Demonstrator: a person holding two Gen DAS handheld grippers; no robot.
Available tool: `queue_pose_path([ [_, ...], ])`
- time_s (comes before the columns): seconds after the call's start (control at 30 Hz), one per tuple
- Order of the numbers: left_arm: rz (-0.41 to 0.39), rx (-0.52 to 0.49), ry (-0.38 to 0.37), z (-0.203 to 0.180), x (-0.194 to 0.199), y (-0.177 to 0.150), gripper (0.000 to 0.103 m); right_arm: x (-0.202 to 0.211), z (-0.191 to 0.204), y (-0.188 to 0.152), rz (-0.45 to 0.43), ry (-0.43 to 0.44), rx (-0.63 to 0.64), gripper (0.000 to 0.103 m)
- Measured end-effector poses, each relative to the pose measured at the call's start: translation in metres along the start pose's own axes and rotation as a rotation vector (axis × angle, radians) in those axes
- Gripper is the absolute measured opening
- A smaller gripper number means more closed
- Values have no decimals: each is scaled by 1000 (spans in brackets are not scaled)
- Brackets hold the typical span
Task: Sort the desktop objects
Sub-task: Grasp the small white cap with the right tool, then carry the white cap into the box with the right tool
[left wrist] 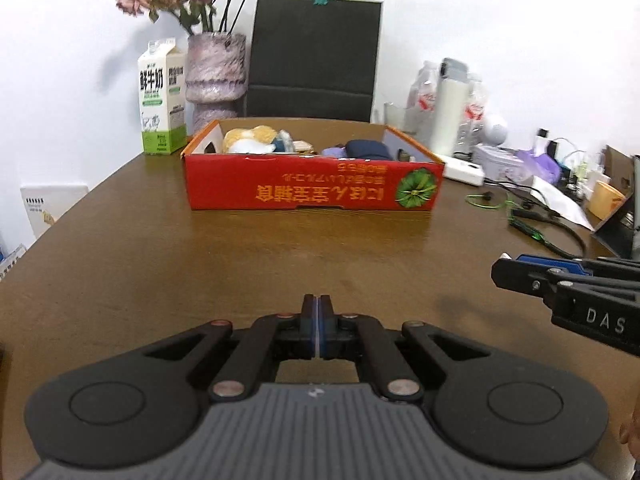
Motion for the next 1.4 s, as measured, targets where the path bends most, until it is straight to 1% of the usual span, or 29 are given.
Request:
queue_pose_path([
  [0.13,26,38,-5,-1,13,-9,2,25,0,-4,-15,-15,16,22],
  [0.27,-19,3,-19,-8,32,-4,3,41,-4,-3,-22,-33,-1,22],
  [0.33,-23,-4,-31,-11,36,-3,3,46,-3,-4,-23,-30,0,22],
  [0.43,-27,-10,-42,-15,40,-1,3,49,0,-2,-30,-30,1,22],
  [0.57,-52,-14,-54,-17,45,6,3,53,3,4,-47,-27,3,22],
  [0.77,-38,4,-48,-12,38,6,3,50,3,13,-63,-23,1,22],
  [0.9,-42,19,-33,-3,30,13,3,45,2,22,-69,-24,2,22],
  [1.03,-62,24,-23,4,19,27,3,35,1,35,-81,-16,14,22],
  [1.2,-84,35,-20,12,-5,51,3,6,-5,54,-96,6,28,22],
  [1.3,-100,27,-22,16,-30,73,3,-22,-8,70,-95,42,3,22],
  [1.33,-94,37,-32,16,-42,80,3,-33,-10,77,-92,54,-9,22],
  [1.4,-57,80,-67,18,-71,93,3,-62,-13,90,-80,77,-21,22],
])
Point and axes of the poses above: each gripper's, at about its wrist camera, not at the fingertips, and x roughly against the way its jaws point, z to its left, y to its top, the point moved 10 cm from there along -x, roughly the way its jaws point, and after that the axes turned 15 degrees about -z, right-handed, at the moved point
